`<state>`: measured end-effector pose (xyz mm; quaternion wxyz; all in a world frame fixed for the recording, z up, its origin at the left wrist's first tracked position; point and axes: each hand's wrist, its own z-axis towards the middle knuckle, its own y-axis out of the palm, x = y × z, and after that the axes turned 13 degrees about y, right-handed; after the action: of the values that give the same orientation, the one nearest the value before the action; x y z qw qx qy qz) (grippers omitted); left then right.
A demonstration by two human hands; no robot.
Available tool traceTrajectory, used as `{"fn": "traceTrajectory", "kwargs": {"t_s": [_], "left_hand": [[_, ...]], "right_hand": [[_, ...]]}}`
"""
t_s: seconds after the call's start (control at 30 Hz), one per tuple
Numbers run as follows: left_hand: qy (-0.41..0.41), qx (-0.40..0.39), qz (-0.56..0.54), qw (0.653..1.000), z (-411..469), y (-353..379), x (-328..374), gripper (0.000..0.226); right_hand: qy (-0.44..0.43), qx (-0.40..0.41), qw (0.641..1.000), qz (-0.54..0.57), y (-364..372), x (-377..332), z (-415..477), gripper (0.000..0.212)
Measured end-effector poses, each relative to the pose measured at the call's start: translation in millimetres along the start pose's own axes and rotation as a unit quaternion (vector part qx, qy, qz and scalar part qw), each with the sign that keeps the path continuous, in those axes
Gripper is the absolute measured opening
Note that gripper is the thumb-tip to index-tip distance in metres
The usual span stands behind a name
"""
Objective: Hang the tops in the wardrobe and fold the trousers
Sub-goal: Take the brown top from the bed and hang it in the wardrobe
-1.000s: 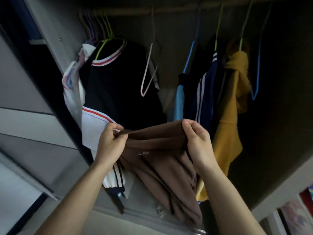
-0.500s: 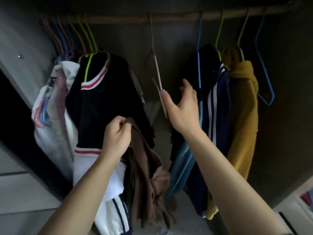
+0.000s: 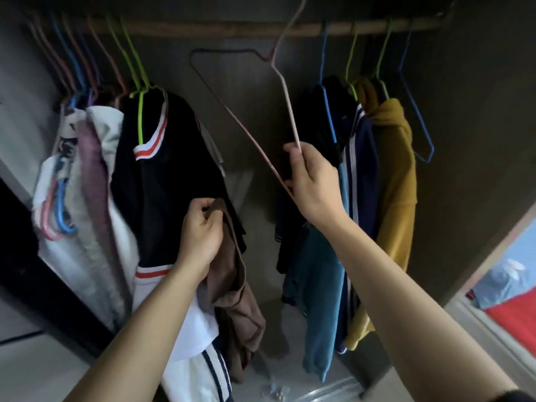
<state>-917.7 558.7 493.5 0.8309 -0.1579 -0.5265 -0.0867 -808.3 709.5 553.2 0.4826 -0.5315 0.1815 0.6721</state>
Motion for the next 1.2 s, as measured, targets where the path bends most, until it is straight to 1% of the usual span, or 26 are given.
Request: {"fn": "traceTrajectory", "kwargs": {"t_s": [0.1,0.17,0.27,0.37,0.43,0.47,0.53,0.57,0.63,0.67,0.7,0.77,0.8,0.87,0.9,0.97,1.03,1.1,1.2], "left_hand": [[-0.037,-0.01,-0.057,0.998,0.1,13.7,-2.1,0.026],[-0.059,-0.024,-0.108,0.992,0.2,26.9,3.5,0.023],[-0.08,-0.024,-0.184,0.979,3.7,50.4,23.1,0.019],[-0.107,-0.052,-0.252,0.96,1.8,74.0,45.5,0.02],[-0.095,-0.08,-0.247,0.961,-6.4,87.0,51.3,0.021],[-0.08,-0.088,-0.228,0.966,-11.8,93.4,51.3,0.021],[-0.035,-0.122,-0.157,0.98,-25.8,103.1,51.9,0.022],[-0.013,-0.142,-0.119,0.983,-34.0,107.5,53.9,0.022],[0.019,-0.176,-0.066,0.982,-47.3,115.2,56.9,0.019],[0.033,-0.19,-0.043,0.98,-52.3,118.3,57.4,0.018],[0.045,-0.201,-0.02,0.978,-56.6,121.0,57.8,0.019],[0.058,-0.21,0.042,0.975,-60.3,124.0,54.7,0.017],[0.062,-0.211,0.086,0.972,-60.2,124.4,51.4,0.015],[0.067,-0.208,0.175,0.96,-59.8,122.4,41.3,0.015],[0.066,-0.203,0.213,0.953,-60.0,120.1,35.1,0.014],[0.053,-0.189,0.271,0.942,-61.3,114.0,22.1,0.011],[0.033,-0.174,0.309,0.935,-61.9,106.0,8.6,0.01],[0.015,-0.15,0.336,0.93,-59.2,97.3,-2.2,0.008],[-0.002,-0.127,0.36,0.924,-53.7,86.4,-12.3,0.011]], "right_hand": [[0.007,0.027,1.0,0.011,-27.8,25.0,-28.5,0.026],[0.011,0.031,0.999,0.028,-45.7,44.1,-51.3,0.028],[0.007,0.032,0.999,0.025,-68.6,73.9,-84.8,0.034],[0.013,0.005,1.0,-0.009,-94.0,105.9,-108.6,0.05],[0.022,-0.023,0.998,-0.058,-111.2,120.6,-115.6,0.055],[0.033,-0.036,0.996,-0.07,-118.8,123.9,-116.8,0.05],[0.044,-0.072,0.995,-0.049,-132.0,117.8,-117.9,0.026],[0.047,-0.092,0.994,-0.023,-136.5,112.3,-118.0,0.027],[0.067,-0.114,0.991,0.033,-142.9,102.3,-117.6,0.052],[0.079,-0.114,0.989,0.054,-144.5,97.9,-117.7,0.058],[0.082,-0.113,0.988,0.065,-146.6,93.8,-118.9,0.06],[0.065,-0.111,0.99,0.064,-152.5,88.5,-122.9,0.049],[0.058,-0.117,0.989,0.069,-156.5,87.5,-125.7,0.042],[0.082,-0.137,0.983,0.094,-165.0,87.1,-130.5,0.03],[0.096,-0.141,0.981,0.093,-168.9,88.9,-132.0,0.028],[0.097,-0.126,0.986,0.047,-175.4,94.1,-135.5,0.028],[0.096,-0.111,0.989,0.023,-180.7,98.4,-138.1,0.027],[0.106,-0.117,0.987,0.02,-185.4,100.8,-139.4,0.027],[0.107,-0.146,0.982,-0.059,-187.6,104.5,-141.4,0.026]]}}
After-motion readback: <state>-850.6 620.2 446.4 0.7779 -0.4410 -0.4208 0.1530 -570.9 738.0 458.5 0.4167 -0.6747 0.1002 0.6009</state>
